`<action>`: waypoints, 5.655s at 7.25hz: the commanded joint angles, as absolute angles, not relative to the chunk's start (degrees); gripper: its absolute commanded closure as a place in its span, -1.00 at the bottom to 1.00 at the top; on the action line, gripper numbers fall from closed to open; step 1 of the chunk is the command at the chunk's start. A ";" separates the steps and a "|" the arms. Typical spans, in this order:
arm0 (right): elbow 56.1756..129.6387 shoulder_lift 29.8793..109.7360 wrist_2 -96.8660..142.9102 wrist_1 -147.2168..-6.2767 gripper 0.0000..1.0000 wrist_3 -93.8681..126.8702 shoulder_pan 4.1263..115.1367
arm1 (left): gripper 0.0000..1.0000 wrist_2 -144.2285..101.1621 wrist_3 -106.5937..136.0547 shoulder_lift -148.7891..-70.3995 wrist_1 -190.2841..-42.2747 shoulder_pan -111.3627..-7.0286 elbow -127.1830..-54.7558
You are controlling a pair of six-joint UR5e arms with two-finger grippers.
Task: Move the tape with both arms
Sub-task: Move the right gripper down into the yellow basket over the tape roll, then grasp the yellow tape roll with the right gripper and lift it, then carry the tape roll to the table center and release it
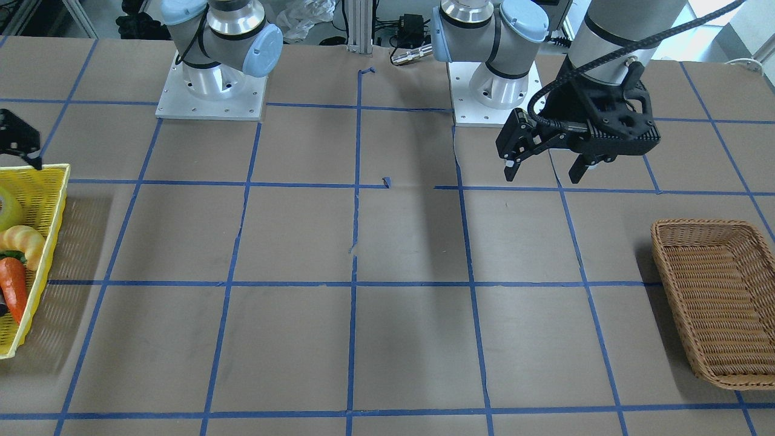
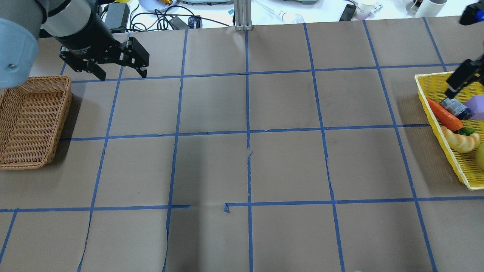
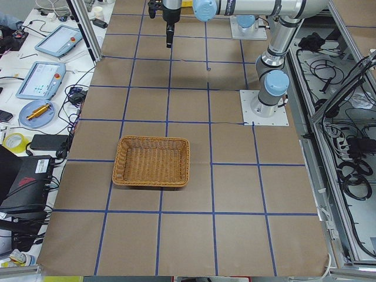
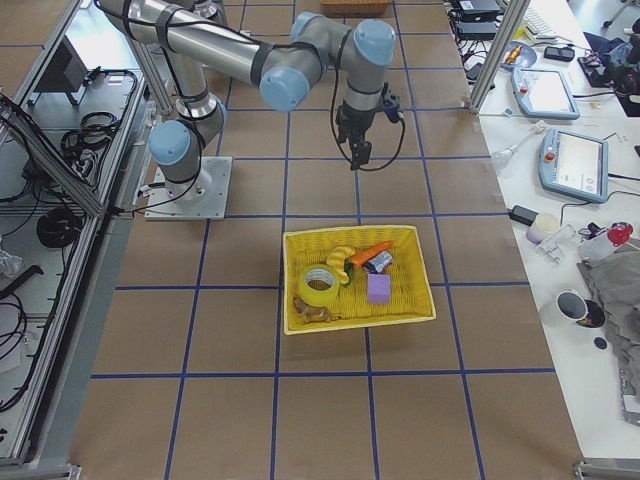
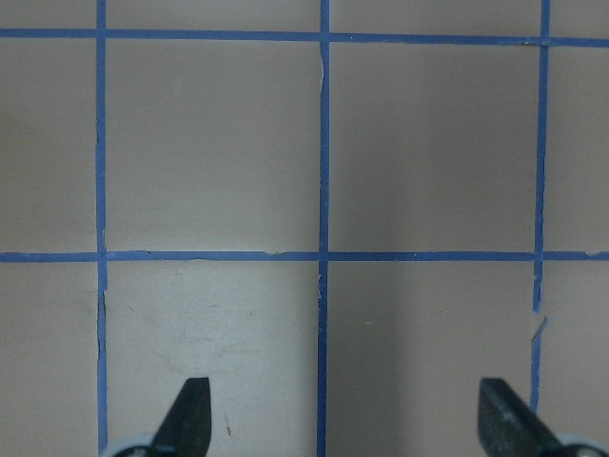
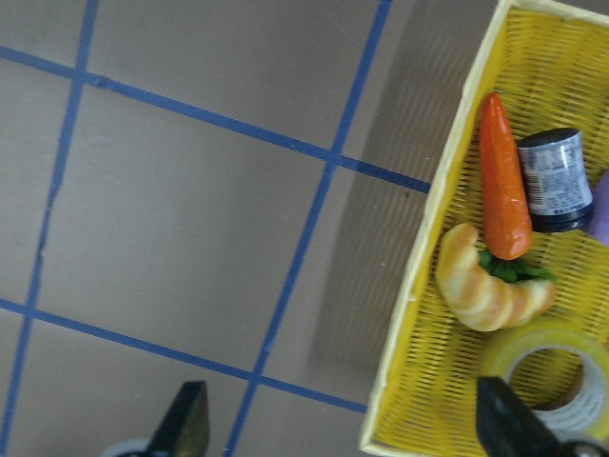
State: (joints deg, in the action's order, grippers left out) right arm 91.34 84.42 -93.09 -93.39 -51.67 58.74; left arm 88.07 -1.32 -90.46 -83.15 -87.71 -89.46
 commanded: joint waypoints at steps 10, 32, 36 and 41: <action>96.95 62.75 -100.99 -120.06 0.31 -68.29 41.92 | -1.00 88.07 -1.32 -90.44 -83.14 -87.71 -89.47; 90.08 58.18 -84.54 -117.60 -0.97 33.49 107.58 | -1.00 87.19 -2.20 -90.35 -83.14 -87.01 -90.79; 90.88 71.59 -85.96 -110.96 -1.00 15.98 94.02 | -1.00 87.02 -1.68 -92.01 -83.06 -86.31 -90.53; 91.49 89.73 -91.49 -91.15 -1.00 -0.53 82.27 | -1.00 87.10 6.66 -109.03 -64.39 -100.17 -90.70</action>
State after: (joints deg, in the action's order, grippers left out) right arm 91.34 87.09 -90.85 -94.43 0.00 82.66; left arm 87.02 4.50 -103.78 -70.75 -96.73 -90.69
